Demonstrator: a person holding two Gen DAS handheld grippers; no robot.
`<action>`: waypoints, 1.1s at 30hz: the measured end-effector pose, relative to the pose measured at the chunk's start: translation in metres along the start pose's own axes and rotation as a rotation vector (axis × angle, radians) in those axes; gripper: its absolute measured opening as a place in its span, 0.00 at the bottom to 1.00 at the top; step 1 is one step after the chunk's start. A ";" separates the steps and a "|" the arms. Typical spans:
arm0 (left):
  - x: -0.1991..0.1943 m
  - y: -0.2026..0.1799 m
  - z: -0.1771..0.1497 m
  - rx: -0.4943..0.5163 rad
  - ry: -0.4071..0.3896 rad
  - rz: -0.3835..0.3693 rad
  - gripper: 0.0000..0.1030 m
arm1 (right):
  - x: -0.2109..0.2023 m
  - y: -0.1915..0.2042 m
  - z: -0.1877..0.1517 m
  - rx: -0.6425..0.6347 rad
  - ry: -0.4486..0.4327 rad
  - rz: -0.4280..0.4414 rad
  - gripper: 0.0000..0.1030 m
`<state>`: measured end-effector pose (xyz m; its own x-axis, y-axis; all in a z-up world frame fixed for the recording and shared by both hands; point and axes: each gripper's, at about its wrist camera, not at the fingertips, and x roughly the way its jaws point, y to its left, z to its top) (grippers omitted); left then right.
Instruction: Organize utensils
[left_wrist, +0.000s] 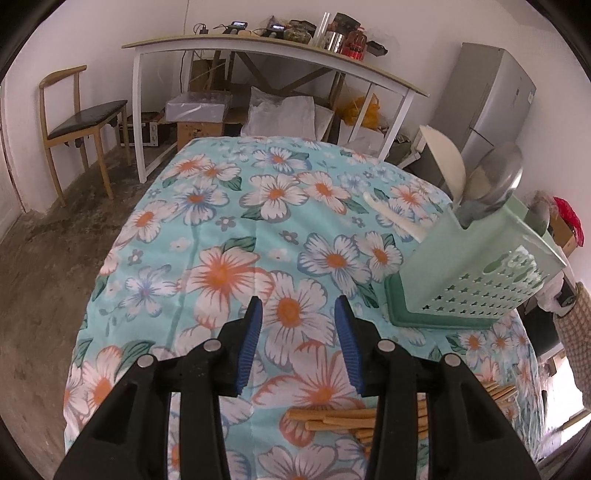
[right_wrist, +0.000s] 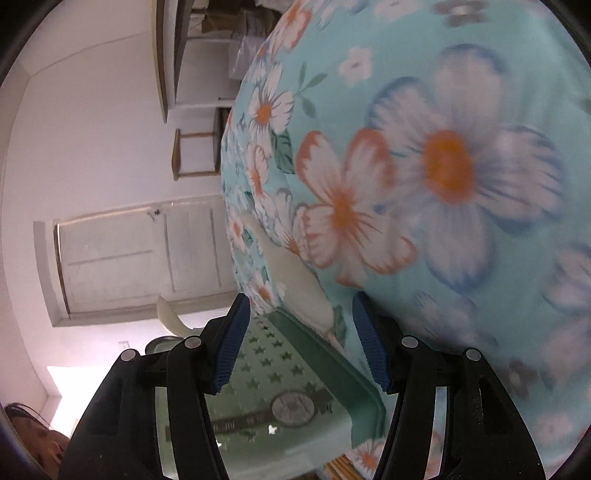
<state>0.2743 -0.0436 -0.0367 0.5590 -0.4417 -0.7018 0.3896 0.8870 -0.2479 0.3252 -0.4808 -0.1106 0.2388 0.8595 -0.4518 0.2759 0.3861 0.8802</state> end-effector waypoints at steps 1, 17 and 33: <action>0.002 0.000 0.000 0.001 0.003 0.000 0.38 | 0.000 0.000 0.000 -0.002 0.009 0.004 0.53; 0.003 0.001 0.000 0.000 0.001 0.004 0.38 | 0.034 0.014 0.018 -0.066 0.114 -0.004 0.29; -0.015 -0.004 -0.002 -0.008 -0.039 0.020 0.38 | 0.016 0.029 0.024 -0.152 -0.011 0.041 0.03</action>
<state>0.2622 -0.0404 -0.0264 0.5948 -0.4289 -0.6798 0.3725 0.8965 -0.2397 0.3592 -0.4636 -0.0958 0.2579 0.8721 -0.4158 0.1215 0.3977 0.9094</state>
